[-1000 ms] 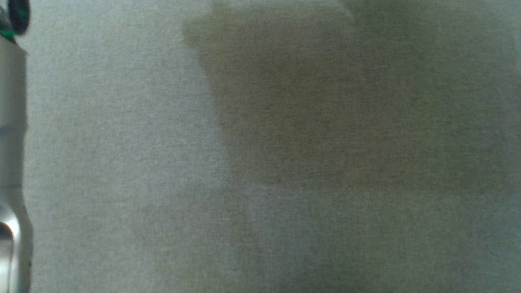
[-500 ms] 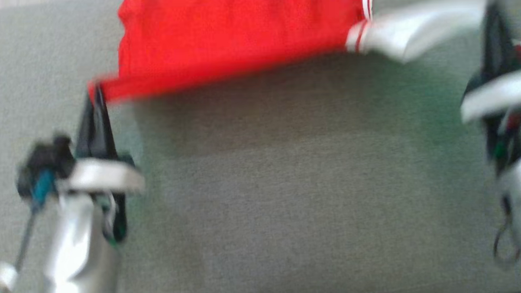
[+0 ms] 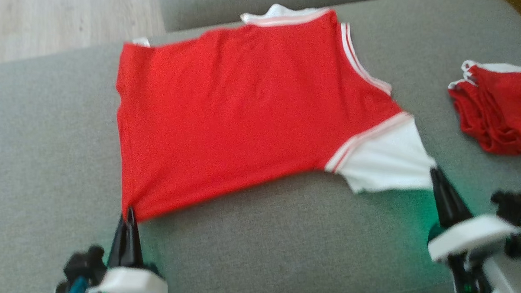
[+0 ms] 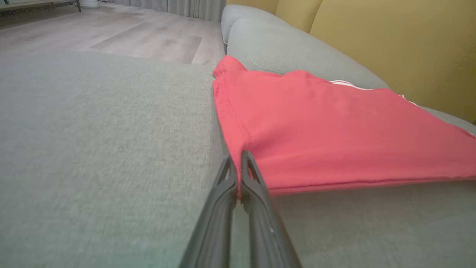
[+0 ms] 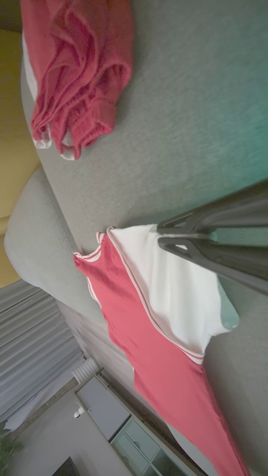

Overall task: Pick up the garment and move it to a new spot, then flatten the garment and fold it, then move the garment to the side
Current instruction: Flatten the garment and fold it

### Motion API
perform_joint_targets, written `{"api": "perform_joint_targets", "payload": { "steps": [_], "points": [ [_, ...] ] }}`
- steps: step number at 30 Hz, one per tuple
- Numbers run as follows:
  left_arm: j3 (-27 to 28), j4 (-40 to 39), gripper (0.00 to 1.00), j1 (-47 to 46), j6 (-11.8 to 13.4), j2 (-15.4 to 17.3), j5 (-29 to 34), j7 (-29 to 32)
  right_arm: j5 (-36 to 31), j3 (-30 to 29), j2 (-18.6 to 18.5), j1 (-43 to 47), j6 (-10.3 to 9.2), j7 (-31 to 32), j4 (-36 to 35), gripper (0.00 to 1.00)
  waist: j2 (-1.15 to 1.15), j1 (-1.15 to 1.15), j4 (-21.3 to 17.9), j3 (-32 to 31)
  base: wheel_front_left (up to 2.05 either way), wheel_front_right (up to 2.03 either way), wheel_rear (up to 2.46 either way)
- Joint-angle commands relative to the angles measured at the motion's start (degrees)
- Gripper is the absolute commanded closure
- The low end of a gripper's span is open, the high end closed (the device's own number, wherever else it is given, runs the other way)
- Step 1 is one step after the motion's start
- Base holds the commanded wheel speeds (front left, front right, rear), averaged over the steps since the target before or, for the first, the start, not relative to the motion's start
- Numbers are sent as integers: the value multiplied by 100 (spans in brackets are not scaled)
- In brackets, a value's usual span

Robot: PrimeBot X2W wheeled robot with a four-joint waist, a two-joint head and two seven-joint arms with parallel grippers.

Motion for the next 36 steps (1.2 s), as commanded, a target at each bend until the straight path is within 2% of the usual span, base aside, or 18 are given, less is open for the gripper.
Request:
{"api": "perform_joint_targets", "payload": {
  "steps": [1, 11, 17, 21, 26, 36],
  "points": [
    [271, -127, 100, 89, -39, 38, 46, -30, -27, 28, -55, 111, -4, -24, -225, 100, 0, 1, 19, -172, 0, 0, 0],
    [234, -154, 100, 878, -168, 11, -26, -30, 36, -226, -49, 1285, -4, 350, -936, 100, 0, 1, 98, -656, 0, 0, 0],
    [37, -263, 100, 948, -198, 10, -189, -30, 4, -499, 40, 1512, -4, 471, -1463, 100, 0, 1, 165, -656, 0, 0, 0],
    [-92, -354, 100, 734, -207, 10, -191, -30, -50, -540, 114, 1319, -4, 528, -1646, 100, 0, 1, 220, -550, 0, 0, 0],
    [-295, -327, 100, 219, -217, 10, -253, -30, -120, -641, 202, 641, -4, 637, -1692, 100, 0, 1, 324, -285, 0, 0, 0],
    [-551, 266, 100, -837, -103, 10, -608, -30, -413, -705, 156, -852, -4, 821, -931, 100, 0, 1, 633, 267, 0, 0, 0]
  ]
}}
